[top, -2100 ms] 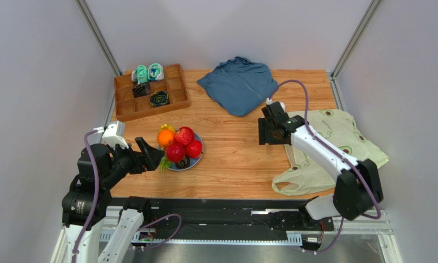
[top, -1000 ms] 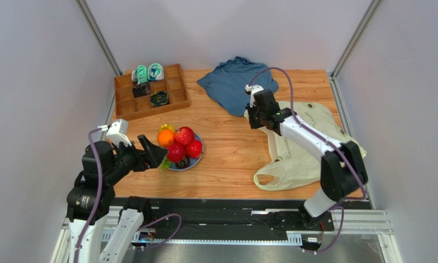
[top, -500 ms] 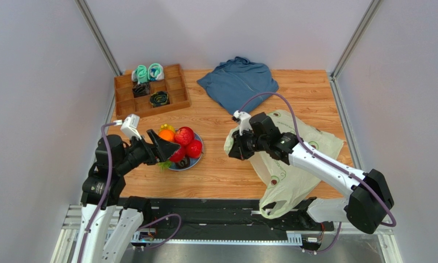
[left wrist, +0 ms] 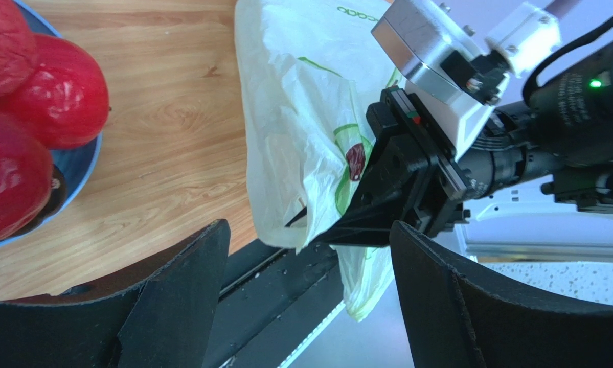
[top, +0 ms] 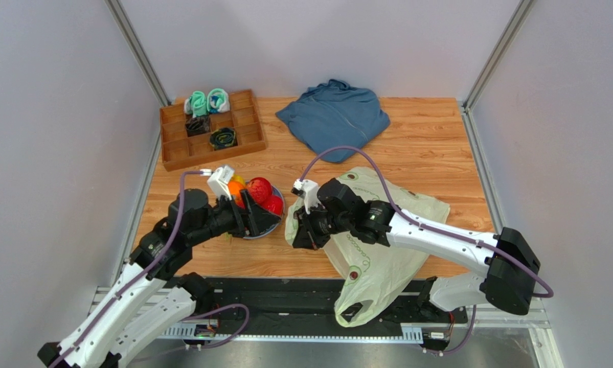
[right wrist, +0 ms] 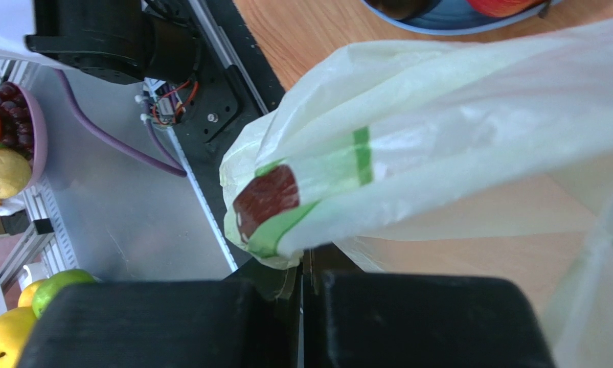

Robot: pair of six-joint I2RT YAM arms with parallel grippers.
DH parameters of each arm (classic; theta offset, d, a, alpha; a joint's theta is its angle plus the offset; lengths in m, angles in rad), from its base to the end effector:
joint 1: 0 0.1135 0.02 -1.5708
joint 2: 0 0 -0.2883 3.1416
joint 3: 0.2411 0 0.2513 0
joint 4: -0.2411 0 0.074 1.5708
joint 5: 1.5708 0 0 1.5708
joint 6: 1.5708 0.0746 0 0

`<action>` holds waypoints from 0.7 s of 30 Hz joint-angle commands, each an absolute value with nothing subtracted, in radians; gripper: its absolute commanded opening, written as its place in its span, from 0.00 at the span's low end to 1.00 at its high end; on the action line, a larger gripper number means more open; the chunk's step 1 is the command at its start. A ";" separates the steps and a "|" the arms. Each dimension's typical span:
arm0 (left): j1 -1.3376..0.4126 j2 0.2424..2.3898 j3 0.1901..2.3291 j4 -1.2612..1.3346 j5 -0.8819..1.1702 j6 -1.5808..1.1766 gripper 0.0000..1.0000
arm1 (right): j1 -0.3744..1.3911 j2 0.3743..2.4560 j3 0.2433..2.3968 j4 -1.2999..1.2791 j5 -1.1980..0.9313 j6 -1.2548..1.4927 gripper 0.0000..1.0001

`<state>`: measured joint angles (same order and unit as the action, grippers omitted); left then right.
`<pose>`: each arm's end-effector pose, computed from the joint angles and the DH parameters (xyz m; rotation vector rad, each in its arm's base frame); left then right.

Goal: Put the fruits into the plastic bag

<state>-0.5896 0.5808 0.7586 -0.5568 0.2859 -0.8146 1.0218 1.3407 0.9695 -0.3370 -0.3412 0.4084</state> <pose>0.1078 -0.0974 0.3200 -0.0324 2.1339 -1.1636 0.1421 0.2801 0.2677 -0.9397 2.3135 1.0749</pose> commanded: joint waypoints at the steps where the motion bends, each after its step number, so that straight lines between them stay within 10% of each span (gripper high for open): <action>1: -0.675 0.636 0.792 -0.477 0.169 -0.835 0.85 | 1.048 1.324 1.012 -0.290 -0.310 0.446 0.00; 21: -0.862 0.808 0.726 -0.305 0.075 -0.920 0.67 | 1.083 1.244 1.000 -0.319 -0.291 0.472 0.00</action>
